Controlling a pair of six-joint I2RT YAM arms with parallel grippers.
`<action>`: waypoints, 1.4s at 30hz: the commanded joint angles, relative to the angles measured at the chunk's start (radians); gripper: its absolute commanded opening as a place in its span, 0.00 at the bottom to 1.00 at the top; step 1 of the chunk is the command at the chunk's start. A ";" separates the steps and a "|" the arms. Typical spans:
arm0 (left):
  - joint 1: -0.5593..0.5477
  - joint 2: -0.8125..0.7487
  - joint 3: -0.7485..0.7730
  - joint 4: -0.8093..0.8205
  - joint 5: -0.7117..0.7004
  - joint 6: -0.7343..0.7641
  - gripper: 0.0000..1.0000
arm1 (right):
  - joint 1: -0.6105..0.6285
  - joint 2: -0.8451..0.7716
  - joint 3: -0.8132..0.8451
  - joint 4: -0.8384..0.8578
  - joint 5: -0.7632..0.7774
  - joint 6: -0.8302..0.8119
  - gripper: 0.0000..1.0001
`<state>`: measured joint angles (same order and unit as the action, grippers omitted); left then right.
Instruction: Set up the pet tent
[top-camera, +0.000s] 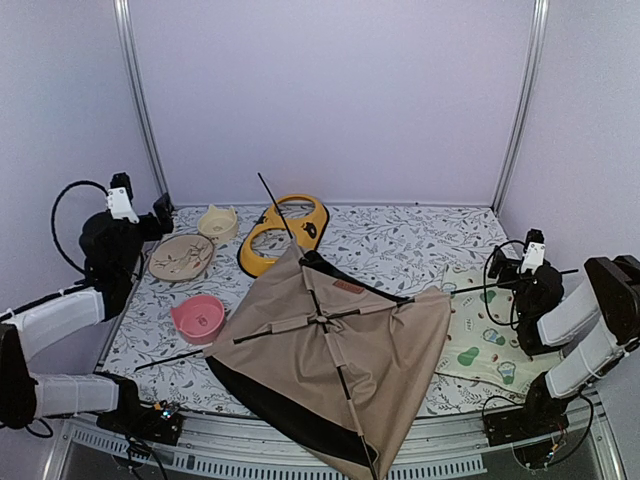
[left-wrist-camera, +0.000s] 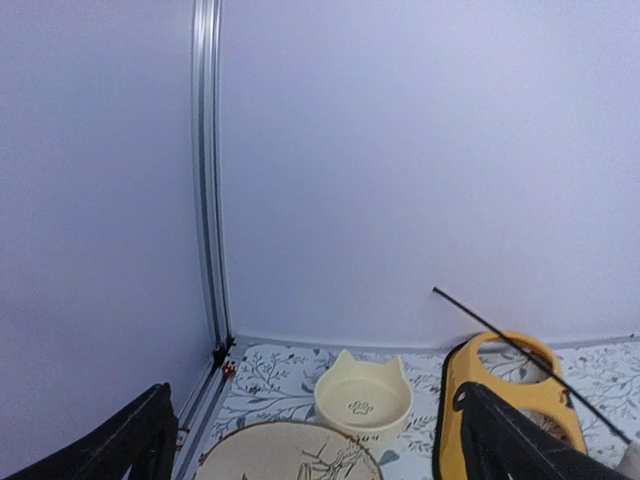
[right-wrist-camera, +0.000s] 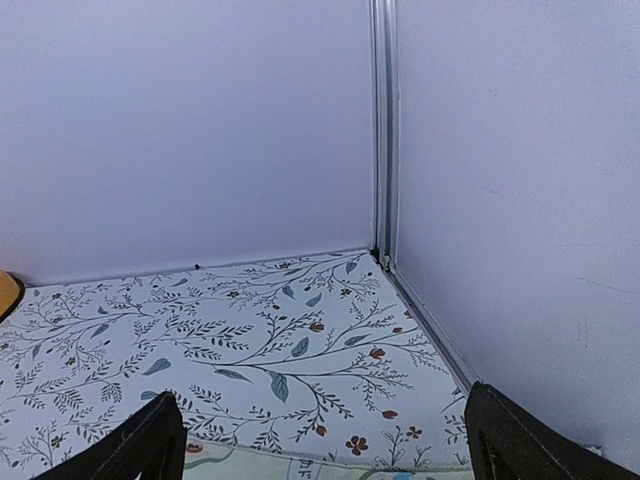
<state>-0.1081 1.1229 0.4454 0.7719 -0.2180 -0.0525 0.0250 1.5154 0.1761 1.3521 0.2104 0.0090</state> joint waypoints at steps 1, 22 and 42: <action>-0.014 -0.143 0.118 -0.475 0.138 -0.139 0.99 | -0.002 -0.020 -0.023 0.072 0.027 0.019 0.99; -0.012 -0.212 0.315 -0.800 0.375 -0.376 0.99 | 0.107 -0.582 0.402 -0.950 0.130 0.055 0.99; -0.599 0.147 0.421 -0.871 0.438 -0.203 0.94 | 0.131 -0.617 0.776 -1.463 0.347 0.121 0.99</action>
<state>-0.6258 1.2160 0.8486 -0.0437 0.2207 -0.3141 0.1562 0.8886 0.9215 -0.0380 0.5446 0.0883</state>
